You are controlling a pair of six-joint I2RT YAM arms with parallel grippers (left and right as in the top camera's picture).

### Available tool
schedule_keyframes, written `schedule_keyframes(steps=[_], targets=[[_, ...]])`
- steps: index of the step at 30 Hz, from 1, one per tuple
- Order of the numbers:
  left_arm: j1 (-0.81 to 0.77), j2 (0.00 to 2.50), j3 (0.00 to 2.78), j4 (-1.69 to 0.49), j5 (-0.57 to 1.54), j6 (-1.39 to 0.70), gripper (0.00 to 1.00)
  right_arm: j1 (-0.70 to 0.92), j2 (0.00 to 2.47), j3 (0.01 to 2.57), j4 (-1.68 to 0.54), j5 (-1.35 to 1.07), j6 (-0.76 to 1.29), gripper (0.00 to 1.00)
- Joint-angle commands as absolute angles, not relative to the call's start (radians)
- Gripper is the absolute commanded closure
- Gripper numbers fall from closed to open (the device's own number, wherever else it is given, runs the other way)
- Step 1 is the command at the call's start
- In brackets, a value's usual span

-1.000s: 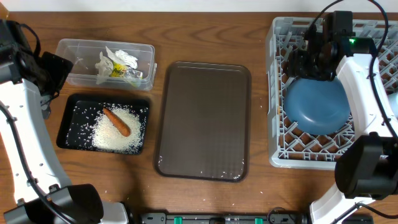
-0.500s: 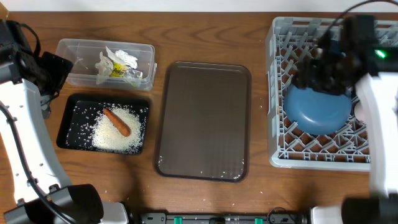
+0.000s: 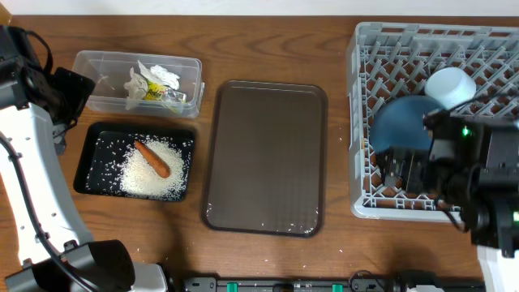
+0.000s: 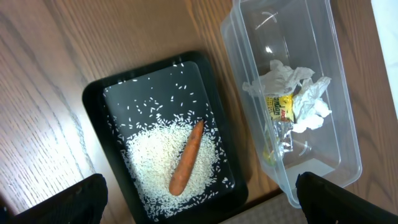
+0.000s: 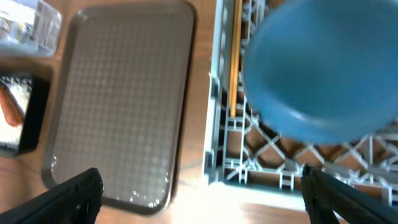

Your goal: Sort waste into correct bins and load items into the dishwasher rack

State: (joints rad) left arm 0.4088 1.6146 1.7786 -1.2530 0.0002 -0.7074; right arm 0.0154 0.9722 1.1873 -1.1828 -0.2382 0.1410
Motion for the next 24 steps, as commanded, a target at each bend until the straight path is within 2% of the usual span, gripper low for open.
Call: schedule_keyframes(steps=[1,10,15,19,24], targets=[[0.412,1.618,1.781,-1.256,-0.009,-0.716,0.01,0.021,0.939,1.165,-1.216,-0.236,0.133,0.01],[0.412,1.618,1.781,-1.256,-0.009,-0.716,0.01,0.02,0.937,1.164,-1.293,-0.236,0.127,0.01],[0.412,1.618,1.781,-1.256,-0.009,-0.716,0.01,0.024,0.937,1.145,-1.264,-0.237,0.007,0.01],[0.412,1.618,1.781,-1.256,-0.009,-0.716,0.01,0.031,0.915,1.05,-1.099,-0.25,-0.006,0.01],[0.412,1.618,1.781,-1.257,-0.009,-0.716,0.01,0.031,0.798,0.802,-0.739,-0.4,-0.11,0.01]])
